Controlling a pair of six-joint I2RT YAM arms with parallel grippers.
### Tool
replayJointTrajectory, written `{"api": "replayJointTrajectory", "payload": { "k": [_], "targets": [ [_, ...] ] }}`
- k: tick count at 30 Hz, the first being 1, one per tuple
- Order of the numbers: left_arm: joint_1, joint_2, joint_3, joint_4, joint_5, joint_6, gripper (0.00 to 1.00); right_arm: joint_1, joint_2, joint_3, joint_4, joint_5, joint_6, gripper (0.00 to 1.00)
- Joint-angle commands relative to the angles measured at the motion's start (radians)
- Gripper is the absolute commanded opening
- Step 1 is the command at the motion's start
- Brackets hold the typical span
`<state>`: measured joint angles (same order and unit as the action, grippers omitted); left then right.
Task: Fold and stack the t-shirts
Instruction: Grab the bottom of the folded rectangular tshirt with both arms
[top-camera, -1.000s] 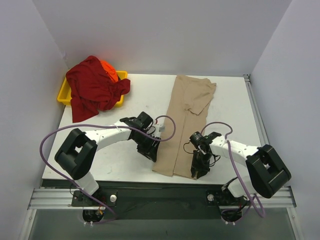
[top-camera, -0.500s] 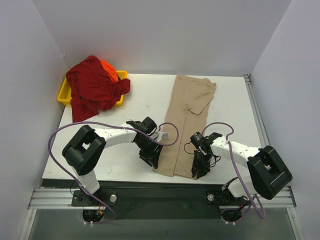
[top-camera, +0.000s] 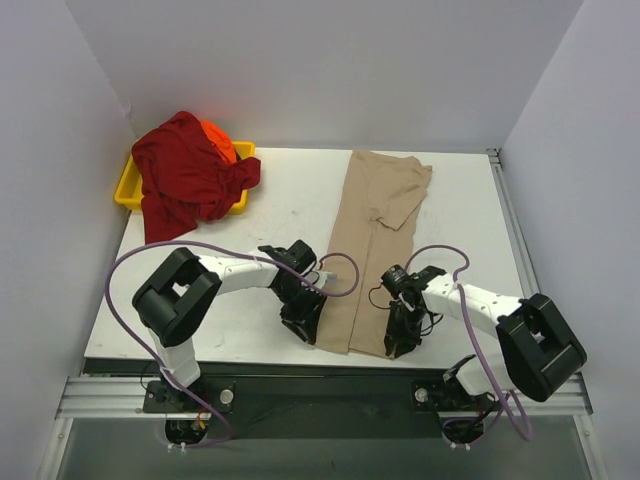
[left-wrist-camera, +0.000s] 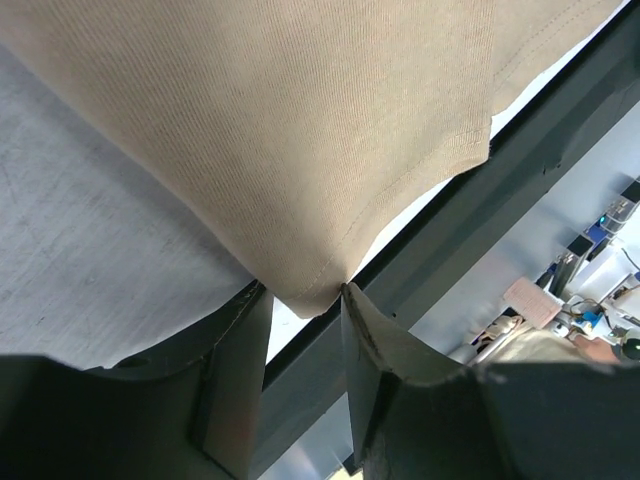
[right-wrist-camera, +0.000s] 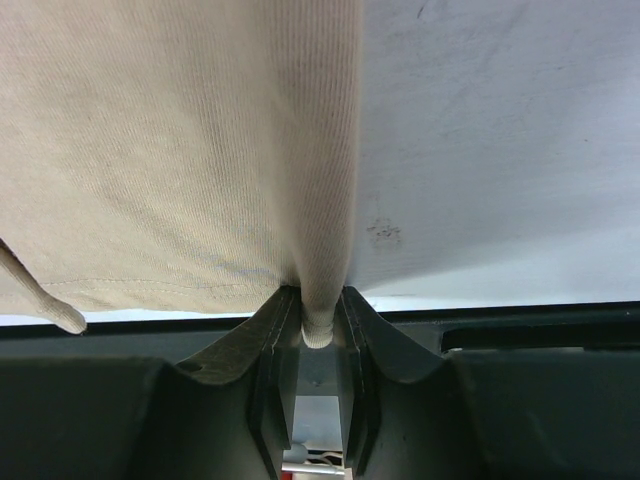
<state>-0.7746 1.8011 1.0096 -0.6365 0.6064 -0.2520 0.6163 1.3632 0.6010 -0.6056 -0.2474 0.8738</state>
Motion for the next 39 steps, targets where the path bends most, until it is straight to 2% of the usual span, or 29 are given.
{"api": "replayJointTrajectory", "payload": {
  "k": [1, 4, 7, 11, 14, 15, 17, 30, 34, 39],
  "targets": [
    [-0.009, 0.017, 0.007, 0.029, 0.003, -0.003, 0.44, 0.007, -0.021, -0.023, -0.068, 0.06, 0.021, 0.2],
    [-0.012, 0.02, 0.007, 0.043, 0.004, -0.015, 0.42, 0.007, -0.026, -0.024, -0.068, 0.062, 0.024, 0.2],
    [-0.012, 0.024, 0.006, 0.057, 0.006, -0.029, 0.35, 0.008, -0.027, -0.024, -0.068, 0.065, 0.027, 0.2],
    [-0.012, 0.034, 0.003, 0.077, 0.021, -0.038, 0.1, 0.01, -0.029, -0.024, -0.068, 0.066, 0.027, 0.18],
    [-0.012, 0.024, -0.005, 0.084, 0.016, -0.043, 0.01, 0.014, -0.03, -0.023, -0.069, 0.062, 0.027, 0.1],
    [-0.012, 0.018, -0.006, 0.08, 0.009, -0.044, 0.0, 0.014, -0.033, -0.023, -0.071, 0.06, 0.028, 0.03],
    [-0.014, -0.009, -0.009, 0.072, -0.016, -0.047, 0.0, 0.019, -0.038, -0.02, -0.083, 0.053, 0.031, 0.0],
    [-0.015, -0.172, -0.078, 0.034, -0.056, -0.067, 0.0, 0.085, -0.108, -0.027, -0.143, 0.031, 0.088, 0.0],
    [-0.014, -0.25, -0.068, 0.023, -0.091, -0.079, 0.0, 0.095, -0.156, 0.026, -0.219, 0.053, 0.109, 0.0],
    [-0.014, -0.272, 0.001, -0.009, -0.077, -0.073, 0.0, 0.095, -0.208, 0.124, -0.339, 0.094, 0.114, 0.0]
  ]
}}
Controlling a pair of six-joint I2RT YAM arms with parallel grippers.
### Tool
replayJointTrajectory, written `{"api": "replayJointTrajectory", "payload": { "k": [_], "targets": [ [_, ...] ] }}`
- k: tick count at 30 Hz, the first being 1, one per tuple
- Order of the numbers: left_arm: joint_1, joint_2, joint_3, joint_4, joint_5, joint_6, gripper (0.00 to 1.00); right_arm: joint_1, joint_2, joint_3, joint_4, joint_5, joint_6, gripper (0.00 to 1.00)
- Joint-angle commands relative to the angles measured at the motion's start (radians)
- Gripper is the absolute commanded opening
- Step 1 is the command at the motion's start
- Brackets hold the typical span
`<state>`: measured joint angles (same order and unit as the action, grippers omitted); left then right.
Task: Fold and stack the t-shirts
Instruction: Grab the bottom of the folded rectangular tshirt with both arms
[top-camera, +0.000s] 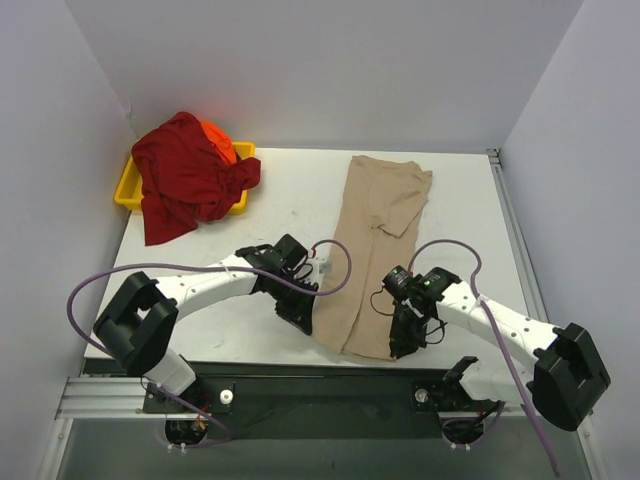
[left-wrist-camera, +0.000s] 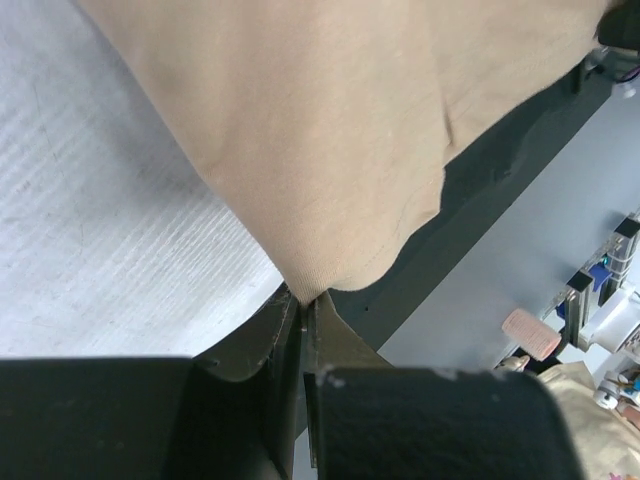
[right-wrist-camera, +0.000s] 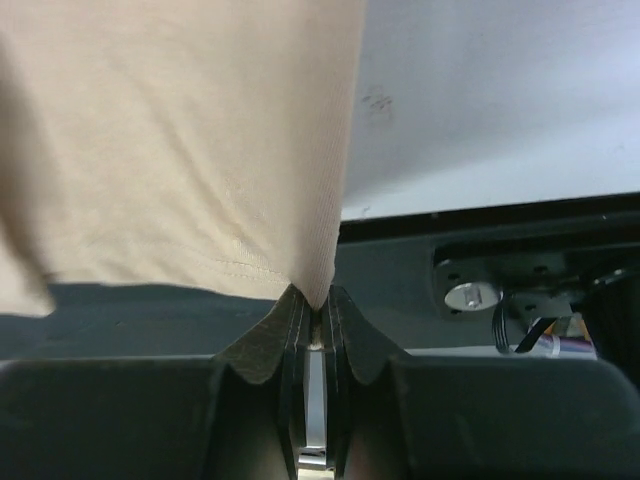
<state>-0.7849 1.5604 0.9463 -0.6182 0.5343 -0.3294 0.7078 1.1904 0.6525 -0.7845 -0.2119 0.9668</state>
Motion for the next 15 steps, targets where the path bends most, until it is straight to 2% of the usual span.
{"api": "replayJointTrajectory", "payload": {
  "k": [1, 7, 15],
  "targets": [
    [-0.004, -0.03, 0.092, -0.034, -0.014, 0.006, 0.0, 0.002, -0.038, 0.088, -0.174, 0.072, 0.016, 0.0],
    [0.013, 0.018, 0.199, -0.038, -0.042, 0.012, 0.0, -0.039, -0.002, 0.228, -0.248, 0.164, -0.033, 0.0],
    [0.056, 0.185, 0.422, -0.061, -0.036, 0.05, 0.0, -0.226, 0.118, 0.363, -0.242, 0.206, -0.192, 0.0]
  ]
}}
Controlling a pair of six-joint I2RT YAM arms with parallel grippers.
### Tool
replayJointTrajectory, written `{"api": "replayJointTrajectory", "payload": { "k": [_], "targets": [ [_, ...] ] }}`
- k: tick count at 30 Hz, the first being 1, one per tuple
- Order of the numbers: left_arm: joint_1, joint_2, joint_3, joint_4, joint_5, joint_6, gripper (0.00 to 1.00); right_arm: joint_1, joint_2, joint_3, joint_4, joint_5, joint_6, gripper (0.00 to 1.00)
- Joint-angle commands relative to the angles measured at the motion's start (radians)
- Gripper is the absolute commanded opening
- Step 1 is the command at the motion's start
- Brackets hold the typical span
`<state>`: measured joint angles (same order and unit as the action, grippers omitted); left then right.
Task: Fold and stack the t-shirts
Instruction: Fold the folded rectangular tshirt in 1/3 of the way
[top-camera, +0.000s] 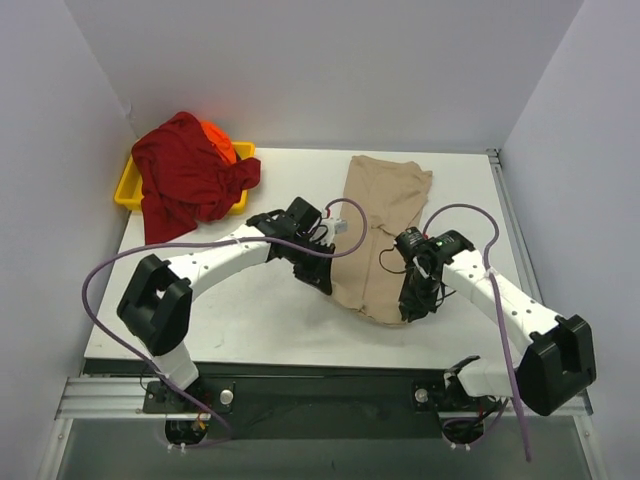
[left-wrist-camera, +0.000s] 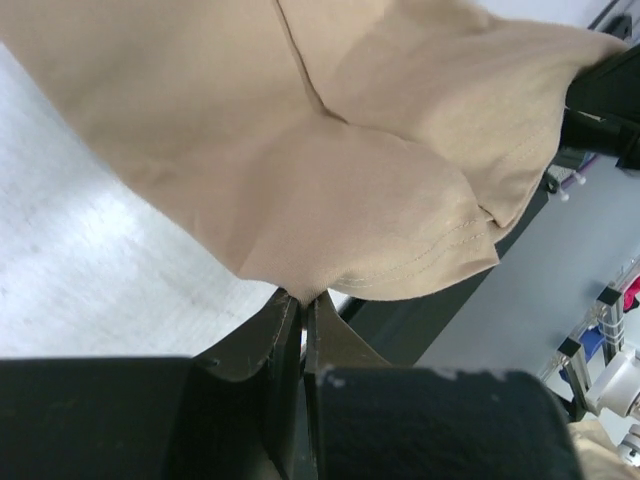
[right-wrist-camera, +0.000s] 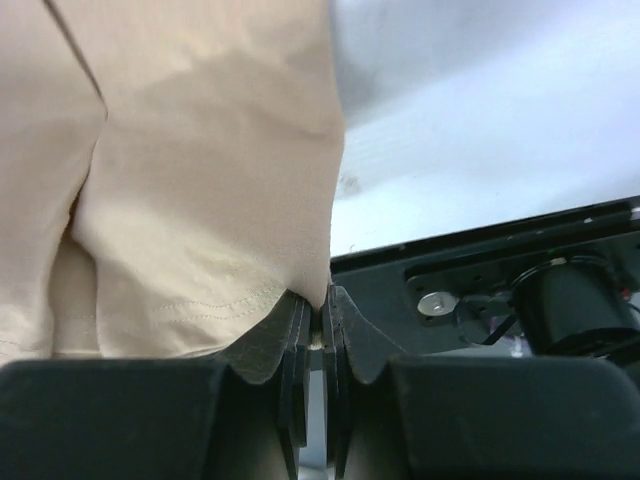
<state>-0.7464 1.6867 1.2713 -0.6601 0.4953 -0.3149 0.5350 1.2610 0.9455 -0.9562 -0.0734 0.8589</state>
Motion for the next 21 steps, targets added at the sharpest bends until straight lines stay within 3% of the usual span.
{"api": "replayJointTrajectory", "payload": {
  "k": [1, 9, 21],
  "targets": [
    [0.027, 0.076, 0.12, -0.024, 0.006, 0.043, 0.0, -0.062, 0.066, 0.088, -0.067, 0.07, -0.119, 0.0],
    [0.097, 0.263, 0.336, -0.067, 0.061, 0.063, 0.0, -0.181, 0.314, 0.308, -0.053, 0.112, -0.245, 0.0],
    [0.17, 0.588, 0.798, -0.21, 0.123, 0.08, 0.0, -0.34, 0.612, 0.619, -0.055, 0.083, -0.362, 0.0]
  ]
}}
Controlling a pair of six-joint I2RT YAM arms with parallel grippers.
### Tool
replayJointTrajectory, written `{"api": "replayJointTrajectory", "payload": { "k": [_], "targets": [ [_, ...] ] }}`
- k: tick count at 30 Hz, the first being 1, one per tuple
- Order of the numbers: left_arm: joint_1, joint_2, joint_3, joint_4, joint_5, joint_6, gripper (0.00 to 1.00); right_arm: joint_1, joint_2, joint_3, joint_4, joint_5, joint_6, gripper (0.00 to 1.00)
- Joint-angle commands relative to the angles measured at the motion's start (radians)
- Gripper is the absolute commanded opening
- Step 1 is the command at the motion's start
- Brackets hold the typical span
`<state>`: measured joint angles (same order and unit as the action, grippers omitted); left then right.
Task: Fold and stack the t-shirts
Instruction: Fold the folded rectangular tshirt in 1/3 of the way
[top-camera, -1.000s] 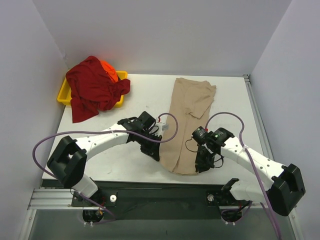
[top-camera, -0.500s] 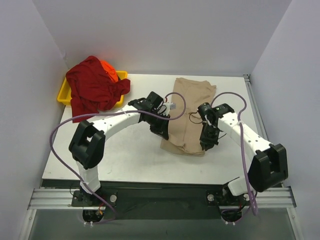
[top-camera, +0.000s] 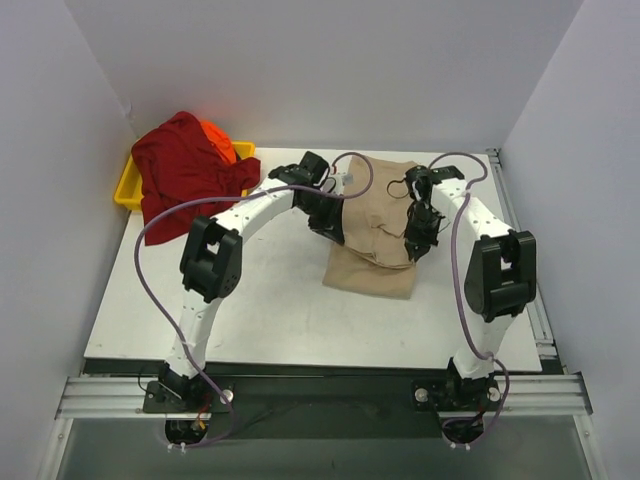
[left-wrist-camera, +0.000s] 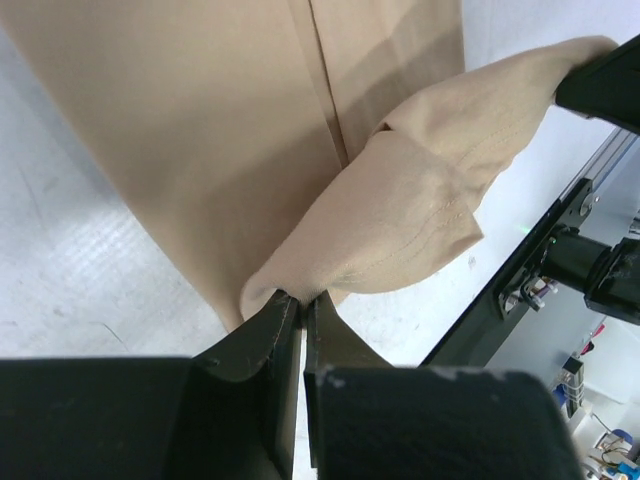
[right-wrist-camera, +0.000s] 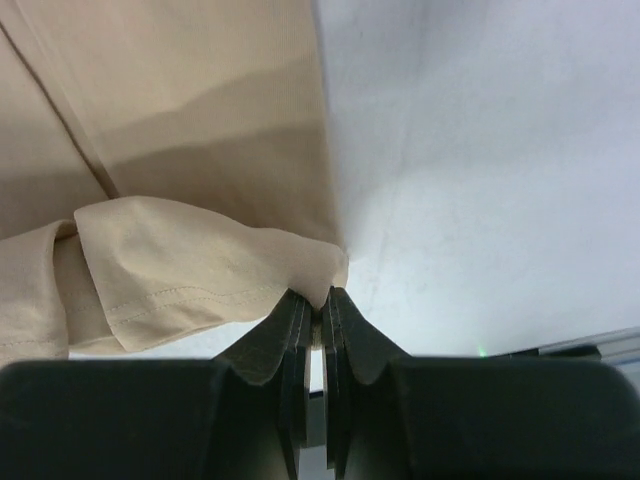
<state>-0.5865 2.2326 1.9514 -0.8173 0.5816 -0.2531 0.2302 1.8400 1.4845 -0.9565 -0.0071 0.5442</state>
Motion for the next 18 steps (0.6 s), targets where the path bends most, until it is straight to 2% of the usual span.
{"api": "replayJointTrajectory", "payload": {
  "k": [1, 11, 18],
  "targets": [
    [0.017, 0.054, 0.135, -0.057, 0.037, 0.011, 0.0, -0.045, 0.047, 0.097, -0.054, 0.015, -0.058, 0.0],
    [0.063, 0.17, 0.227, 0.066, 0.078, -0.086, 0.0, -0.147, 0.254, 0.309, -0.054, -0.066, -0.11, 0.0],
    [0.071, 0.222, 0.268, 0.135, 0.081, -0.149, 0.0, -0.169, 0.37, 0.441, -0.057, -0.113, -0.138, 0.0]
  ]
}}
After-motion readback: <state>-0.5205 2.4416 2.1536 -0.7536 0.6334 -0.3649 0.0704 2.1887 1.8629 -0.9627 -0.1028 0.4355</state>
